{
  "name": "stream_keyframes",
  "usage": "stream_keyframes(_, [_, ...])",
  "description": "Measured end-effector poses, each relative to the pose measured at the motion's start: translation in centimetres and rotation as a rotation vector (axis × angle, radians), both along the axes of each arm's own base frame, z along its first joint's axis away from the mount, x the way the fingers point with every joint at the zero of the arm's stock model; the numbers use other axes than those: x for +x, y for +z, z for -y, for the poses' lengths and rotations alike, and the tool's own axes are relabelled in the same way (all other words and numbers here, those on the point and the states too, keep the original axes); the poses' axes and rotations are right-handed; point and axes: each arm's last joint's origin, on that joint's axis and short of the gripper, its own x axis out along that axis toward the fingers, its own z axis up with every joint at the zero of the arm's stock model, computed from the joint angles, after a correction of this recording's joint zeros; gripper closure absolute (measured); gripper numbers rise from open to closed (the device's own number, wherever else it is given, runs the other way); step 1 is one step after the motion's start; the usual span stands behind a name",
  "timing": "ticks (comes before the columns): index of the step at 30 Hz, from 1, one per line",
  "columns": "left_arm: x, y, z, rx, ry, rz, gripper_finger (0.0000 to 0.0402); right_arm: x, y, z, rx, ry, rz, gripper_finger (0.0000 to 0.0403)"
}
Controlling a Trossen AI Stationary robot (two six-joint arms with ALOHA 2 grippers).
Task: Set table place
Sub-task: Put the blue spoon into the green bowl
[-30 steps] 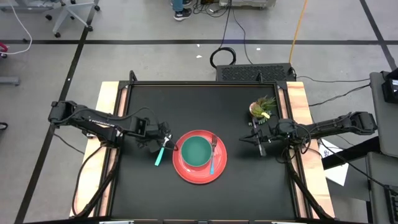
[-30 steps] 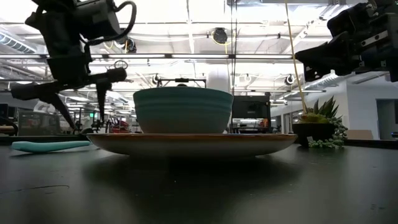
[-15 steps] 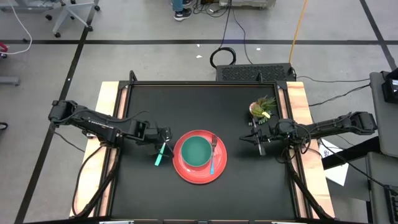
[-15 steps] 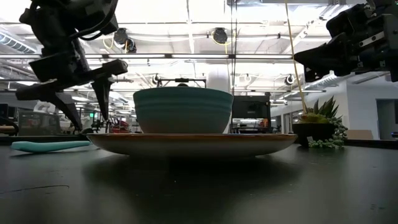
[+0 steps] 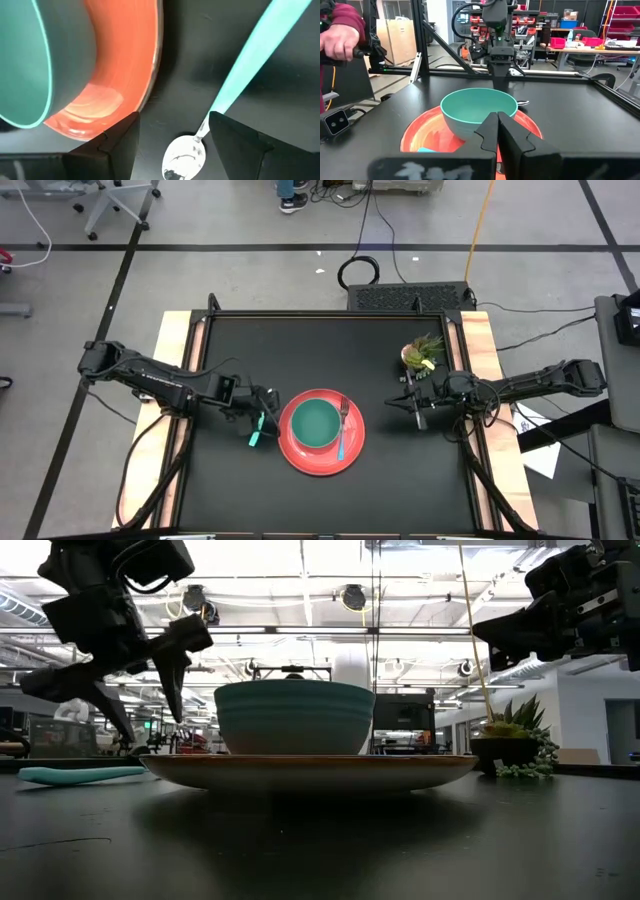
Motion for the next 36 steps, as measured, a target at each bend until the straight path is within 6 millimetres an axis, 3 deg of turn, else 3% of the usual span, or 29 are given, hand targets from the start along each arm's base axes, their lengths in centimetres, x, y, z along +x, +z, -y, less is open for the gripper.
stream_keyframes(14, [-0.8, -1.2, -0.1, 0.099, -0.154, -0.096, 0.0158, 0.0, 0.0, 0.0, -0.002, -0.001, 0.0, 0.0403])
stream_keyframes(36, [0.3, -3.9, 0.0, 0.148, -0.217, -0.196, 0.0158, 0.0, 0.0, 0.1, -0.001, -0.031, -0.003, 0.0403])
